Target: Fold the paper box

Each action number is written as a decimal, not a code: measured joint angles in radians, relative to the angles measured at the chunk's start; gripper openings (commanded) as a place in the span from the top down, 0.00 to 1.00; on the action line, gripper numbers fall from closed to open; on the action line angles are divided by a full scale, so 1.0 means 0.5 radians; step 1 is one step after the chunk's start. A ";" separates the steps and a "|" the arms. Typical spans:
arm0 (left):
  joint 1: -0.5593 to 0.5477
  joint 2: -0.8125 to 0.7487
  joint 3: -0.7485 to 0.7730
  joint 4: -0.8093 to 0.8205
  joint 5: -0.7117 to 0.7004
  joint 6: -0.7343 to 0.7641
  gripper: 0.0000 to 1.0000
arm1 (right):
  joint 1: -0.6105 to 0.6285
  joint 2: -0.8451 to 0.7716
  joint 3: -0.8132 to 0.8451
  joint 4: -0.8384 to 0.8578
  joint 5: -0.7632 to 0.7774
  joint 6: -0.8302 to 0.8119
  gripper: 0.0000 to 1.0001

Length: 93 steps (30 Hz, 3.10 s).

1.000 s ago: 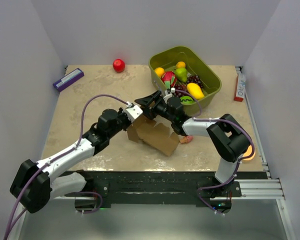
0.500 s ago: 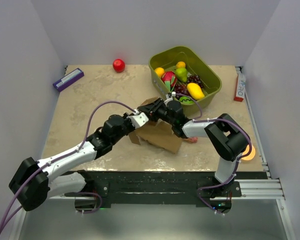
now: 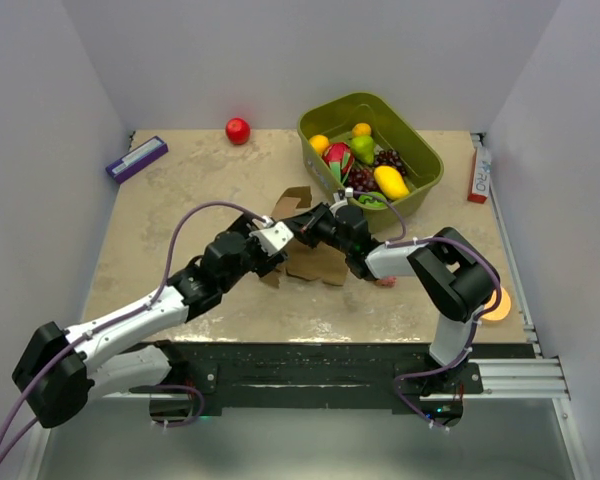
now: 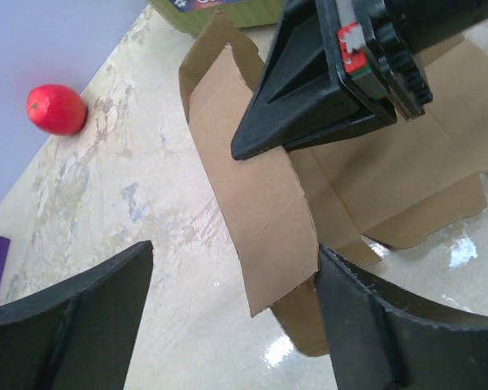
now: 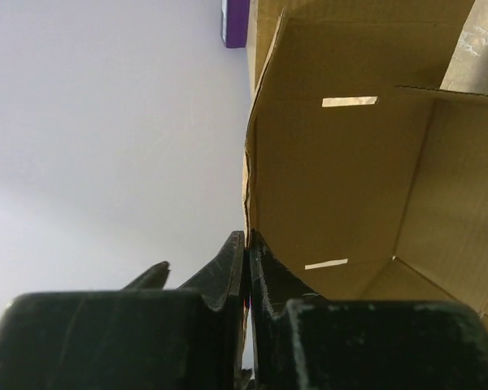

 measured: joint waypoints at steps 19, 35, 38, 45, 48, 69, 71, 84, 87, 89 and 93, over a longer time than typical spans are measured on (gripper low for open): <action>0.311 -0.066 0.204 -0.216 0.240 -1.000 0.11 | 0.000 0.011 -0.077 0.035 0.103 -0.280 1.00; 0.503 -0.109 -0.204 -0.188 -0.132 -1.640 0.09 | 0.000 0.065 -0.083 0.137 0.119 -0.325 1.00; 0.504 -0.181 -0.323 -0.195 -0.173 -1.727 0.11 | 0.000 0.064 -0.083 0.137 0.119 -0.324 1.00; 0.504 -0.201 -0.566 0.002 0.002 -1.688 0.18 | 0.000 0.065 -0.083 0.138 0.119 -0.324 1.00; 0.503 -0.146 -0.640 0.150 0.127 -1.617 0.23 | 0.000 0.064 -0.083 0.139 0.120 -0.325 1.00; 0.503 -0.307 -0.729 0.751 0.479 -1.293 0.25 | 0.000 0.066 -0.105 0.179 0.206 -0.402 1.00; 0.502 -0.204 -0.690 0.748 0.480 -1.268 0.25 | 0.000 0.066 -0.105 0.179 0.206 -0.402 1.00; 0.359 0.194 -0.433 0.768 0.307 -1.079 0.24 | 0.000 0.066 -0.107 0.188 0.204 -0.402 1.00; 0.327 0.258 -0.387 0.754 0.236 -1.050 0.24 | 0.000 0.066 -0.110 0.192 0.204 -0.402 1.00; 0.303 0.294 -0.366 0.746 0.187 -1.029 0.24 | 0.000 0.066 -0.112 0.196 0.204 -0.402 1.00; 0.262 0.385 -0.327 0.745 0.110 -0.984 0.24 | 0.000 0.066 -0.117 0.205 0.204 -0.402 1.00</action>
